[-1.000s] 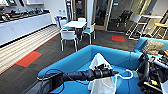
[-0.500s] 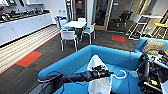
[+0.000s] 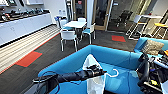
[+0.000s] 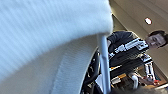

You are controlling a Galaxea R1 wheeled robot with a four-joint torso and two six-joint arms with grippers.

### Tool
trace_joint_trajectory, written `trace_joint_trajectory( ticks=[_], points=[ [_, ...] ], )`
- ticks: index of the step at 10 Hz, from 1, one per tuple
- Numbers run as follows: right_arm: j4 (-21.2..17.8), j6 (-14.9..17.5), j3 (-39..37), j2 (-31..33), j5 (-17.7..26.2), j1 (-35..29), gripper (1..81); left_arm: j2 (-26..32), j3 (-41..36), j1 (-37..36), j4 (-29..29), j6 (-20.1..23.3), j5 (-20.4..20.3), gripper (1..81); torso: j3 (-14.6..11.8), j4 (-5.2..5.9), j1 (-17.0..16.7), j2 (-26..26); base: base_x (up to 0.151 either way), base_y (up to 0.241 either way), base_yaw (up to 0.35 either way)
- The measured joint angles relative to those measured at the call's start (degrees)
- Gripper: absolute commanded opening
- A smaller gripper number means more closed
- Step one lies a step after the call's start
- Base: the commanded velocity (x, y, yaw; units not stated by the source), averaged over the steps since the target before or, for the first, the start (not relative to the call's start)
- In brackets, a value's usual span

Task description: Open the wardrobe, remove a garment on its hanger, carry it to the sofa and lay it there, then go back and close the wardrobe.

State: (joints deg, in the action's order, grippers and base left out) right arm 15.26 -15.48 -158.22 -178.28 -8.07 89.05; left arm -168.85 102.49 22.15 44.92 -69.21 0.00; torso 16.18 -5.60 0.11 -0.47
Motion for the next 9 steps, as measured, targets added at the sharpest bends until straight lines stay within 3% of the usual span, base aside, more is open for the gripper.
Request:
trace_joint_trajectory(
  ticks=[9],
  points=[
    [0.0, 0.0, 0.0, 0.0, 0.0, 0.0, 81.1, 11.6, 0.7, 3.8, 4.7, 0.2, 0.9, 1.0, 0.0, 0.00, 0.0, 0.0, 0.000, 0.000, 0.000]
  ],
)
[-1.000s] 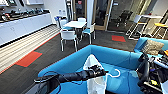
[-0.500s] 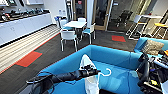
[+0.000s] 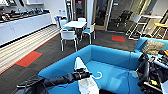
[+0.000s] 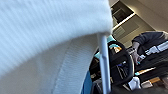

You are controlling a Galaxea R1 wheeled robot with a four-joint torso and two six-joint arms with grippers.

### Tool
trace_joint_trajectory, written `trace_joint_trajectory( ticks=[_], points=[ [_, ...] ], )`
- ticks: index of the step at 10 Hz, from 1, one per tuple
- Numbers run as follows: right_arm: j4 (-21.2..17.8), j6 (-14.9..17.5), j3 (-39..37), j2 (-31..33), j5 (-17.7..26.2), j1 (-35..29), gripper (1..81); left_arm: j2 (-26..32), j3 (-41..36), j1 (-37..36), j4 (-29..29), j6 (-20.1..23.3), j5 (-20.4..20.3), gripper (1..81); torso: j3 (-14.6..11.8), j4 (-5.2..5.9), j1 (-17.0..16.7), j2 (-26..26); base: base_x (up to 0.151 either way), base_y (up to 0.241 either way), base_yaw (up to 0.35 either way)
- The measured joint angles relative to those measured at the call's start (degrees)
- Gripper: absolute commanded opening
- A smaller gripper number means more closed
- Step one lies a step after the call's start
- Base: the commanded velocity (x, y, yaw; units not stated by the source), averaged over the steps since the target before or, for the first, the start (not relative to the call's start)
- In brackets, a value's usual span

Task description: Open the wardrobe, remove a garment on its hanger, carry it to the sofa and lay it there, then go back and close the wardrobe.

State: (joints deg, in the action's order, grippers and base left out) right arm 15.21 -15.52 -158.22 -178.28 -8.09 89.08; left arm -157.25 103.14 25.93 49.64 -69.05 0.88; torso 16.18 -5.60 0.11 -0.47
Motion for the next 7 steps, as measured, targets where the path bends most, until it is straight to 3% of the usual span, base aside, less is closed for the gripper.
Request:
trace_joint_trajectory(
  ticks=[7],
  points=[
    [0.0, 0.0, 0.0, 0.0, -0.8, 0.1, 81.1, 9.0, -0.4, 4.6, 3.3, 0.0, 0.4, 1.0, 0.0, 0.00, 0.0, 0.0, 0.000, 0.000, 0.000]
  ],
)
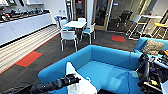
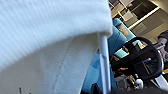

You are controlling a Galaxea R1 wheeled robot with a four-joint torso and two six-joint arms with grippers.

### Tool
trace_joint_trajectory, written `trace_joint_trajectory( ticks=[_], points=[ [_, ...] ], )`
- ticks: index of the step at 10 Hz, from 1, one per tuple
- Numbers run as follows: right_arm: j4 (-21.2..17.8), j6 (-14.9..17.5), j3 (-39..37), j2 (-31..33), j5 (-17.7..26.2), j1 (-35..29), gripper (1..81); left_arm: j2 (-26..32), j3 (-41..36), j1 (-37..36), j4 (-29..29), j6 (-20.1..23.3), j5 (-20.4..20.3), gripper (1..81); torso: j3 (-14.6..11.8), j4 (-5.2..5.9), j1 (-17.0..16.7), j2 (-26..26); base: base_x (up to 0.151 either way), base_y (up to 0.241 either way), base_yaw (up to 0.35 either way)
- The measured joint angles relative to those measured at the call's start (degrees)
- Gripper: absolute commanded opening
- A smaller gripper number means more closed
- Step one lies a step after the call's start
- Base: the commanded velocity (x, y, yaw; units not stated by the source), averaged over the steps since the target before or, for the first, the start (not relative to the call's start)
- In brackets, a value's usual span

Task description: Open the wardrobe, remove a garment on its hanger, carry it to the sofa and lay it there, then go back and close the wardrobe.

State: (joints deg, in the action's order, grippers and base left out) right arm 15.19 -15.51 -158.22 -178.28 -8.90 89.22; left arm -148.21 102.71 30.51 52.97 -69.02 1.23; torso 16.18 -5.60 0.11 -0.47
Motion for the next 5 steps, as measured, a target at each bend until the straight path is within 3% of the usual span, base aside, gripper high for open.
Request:
trace_joint_trajectory(
  ticks=[3, 4, 5],
  points=[
    [0.0, 0.0, 0.0, 0.0, 0.0, 0.0, 81.1, 1.7, -1.0, 3.1, 1.3, 0.0, -0.4, 1.0, 0.0, 0.00, 0.0, 0.0, 0.000, 0.000, 0.000],
    [0.0, 0.0, 0.0, 0.0, 0.0, 0.0, 81.1, 2.6, -1.1, 3.3, 2.4, 0.8, -0.8, 81.1, 0.0, 0.00, 0.0, 0.0, 0.000, 0.000, 0.000],
    [0.0, 0.0, 0.0, 0.0, 0.0, 0.0, 81.1, 3.4, -1.2, 3.3, 2.8, 0.2, -0.9, 81.1, 0.0, 0.00, 0.0, 0.0, 0.000, 0.000, 0.000]
  ],
)
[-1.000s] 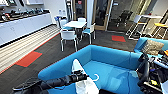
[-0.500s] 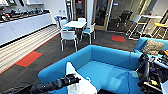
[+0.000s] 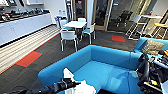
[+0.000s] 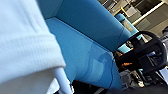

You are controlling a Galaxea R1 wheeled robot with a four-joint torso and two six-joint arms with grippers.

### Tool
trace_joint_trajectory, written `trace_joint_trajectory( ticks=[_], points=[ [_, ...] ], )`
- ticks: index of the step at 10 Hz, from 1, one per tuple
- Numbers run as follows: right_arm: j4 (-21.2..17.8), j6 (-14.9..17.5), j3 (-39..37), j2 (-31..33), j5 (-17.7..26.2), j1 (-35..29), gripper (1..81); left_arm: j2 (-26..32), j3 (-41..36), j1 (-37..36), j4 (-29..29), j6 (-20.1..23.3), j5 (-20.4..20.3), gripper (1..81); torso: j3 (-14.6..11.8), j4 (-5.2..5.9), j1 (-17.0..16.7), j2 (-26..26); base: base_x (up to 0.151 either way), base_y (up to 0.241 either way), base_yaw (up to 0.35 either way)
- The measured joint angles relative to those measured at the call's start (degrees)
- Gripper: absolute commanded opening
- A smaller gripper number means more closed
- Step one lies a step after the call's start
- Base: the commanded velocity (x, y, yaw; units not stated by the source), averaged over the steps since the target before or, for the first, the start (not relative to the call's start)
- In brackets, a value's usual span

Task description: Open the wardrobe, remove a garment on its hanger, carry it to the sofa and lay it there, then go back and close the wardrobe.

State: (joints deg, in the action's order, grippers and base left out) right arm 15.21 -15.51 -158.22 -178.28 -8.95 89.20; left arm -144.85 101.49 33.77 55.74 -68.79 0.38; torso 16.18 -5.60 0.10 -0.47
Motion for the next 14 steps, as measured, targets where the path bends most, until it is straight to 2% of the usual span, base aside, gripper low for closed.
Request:
trace_joint_trajectory(
  ticks=[7, 10, 14],
  points=[
    [0.0, 0.0, 0.0, 0.0, 0.0, 0.0, 81.1, 2.8, 0.0, 3.9, 2.0, 0.2, -0.2, 81.1, 0.0, 0.00, 0.0, 0.0, 0.000, 0.000, 0.000],
    [0.0, 0.0, 0.1, 0.0, 0.0, 0.0, 81.1, 2.8, 6.7, 4.8, 2.6, 0.2, -0.4, 81.1, 0.0, 0.00, 0.0, 0.0, 0.000, 0.000, 0.000],
    [0.0, 0.0, 0.1, 0.0, -0.1, 0.2, 81.1, 2.4, 11.0, 4.9, 5.4, 0.5, -0.6, 81.1, 0.0, 0.00, 0.0, 0.0, 0.000, 0.000, 0.000]
  ],
)
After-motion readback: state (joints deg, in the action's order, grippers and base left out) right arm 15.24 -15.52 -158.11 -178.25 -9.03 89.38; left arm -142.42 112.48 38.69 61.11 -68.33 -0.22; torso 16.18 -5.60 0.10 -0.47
